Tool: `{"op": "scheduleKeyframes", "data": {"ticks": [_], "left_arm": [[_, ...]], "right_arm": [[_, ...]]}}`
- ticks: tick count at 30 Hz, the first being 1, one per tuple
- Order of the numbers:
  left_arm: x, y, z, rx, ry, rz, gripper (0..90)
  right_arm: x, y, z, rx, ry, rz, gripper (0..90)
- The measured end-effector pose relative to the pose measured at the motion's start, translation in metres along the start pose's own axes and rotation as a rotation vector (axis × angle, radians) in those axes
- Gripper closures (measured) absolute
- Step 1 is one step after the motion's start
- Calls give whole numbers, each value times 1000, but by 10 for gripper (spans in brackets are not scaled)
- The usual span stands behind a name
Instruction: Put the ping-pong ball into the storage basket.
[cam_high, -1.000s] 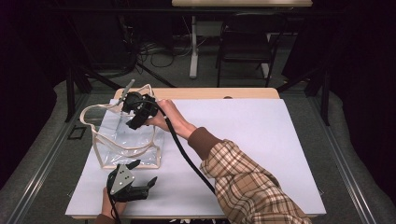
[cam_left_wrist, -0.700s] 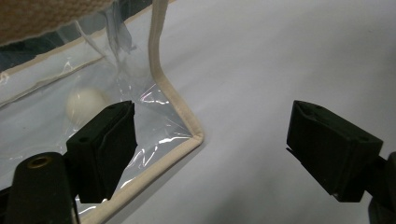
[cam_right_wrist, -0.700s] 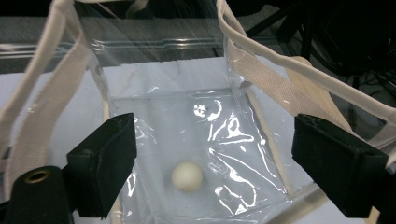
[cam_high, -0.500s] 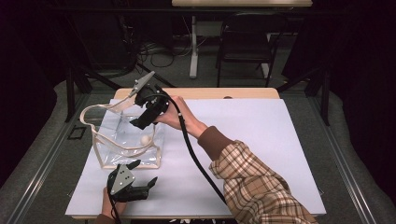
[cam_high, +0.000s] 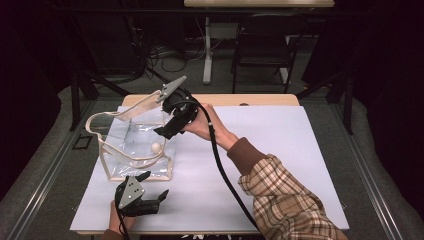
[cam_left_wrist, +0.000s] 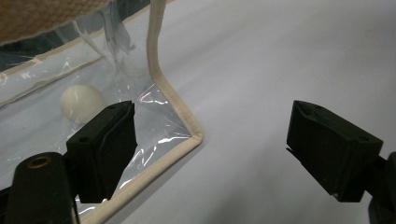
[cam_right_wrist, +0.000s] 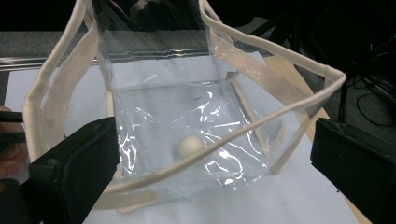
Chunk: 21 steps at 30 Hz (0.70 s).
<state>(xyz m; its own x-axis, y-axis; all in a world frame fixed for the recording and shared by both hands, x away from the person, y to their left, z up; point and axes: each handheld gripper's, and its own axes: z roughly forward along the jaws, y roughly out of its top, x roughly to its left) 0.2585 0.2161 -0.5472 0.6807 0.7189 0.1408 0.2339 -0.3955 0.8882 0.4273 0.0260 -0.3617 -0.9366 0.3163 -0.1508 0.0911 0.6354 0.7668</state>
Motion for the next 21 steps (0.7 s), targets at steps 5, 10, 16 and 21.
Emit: {"op": "scheduleKeyframes", "data": {"ticks": [5,10,16,21], "left_arm": [[0,0,0,2,-2,5,161],[0,0,0,1,-3,5,161],[0,0,1,1,-3,7,161],[0,0,0,1,-4,3,161]], "right_arm": [[-6,-11,-10,-5,-20,13,0],[-13,-24,-19,-9,-37,37,0],[-17,-39,-29,-23,-47,59,0],[-18,-52,-37,-16,-67,61,0]]}}
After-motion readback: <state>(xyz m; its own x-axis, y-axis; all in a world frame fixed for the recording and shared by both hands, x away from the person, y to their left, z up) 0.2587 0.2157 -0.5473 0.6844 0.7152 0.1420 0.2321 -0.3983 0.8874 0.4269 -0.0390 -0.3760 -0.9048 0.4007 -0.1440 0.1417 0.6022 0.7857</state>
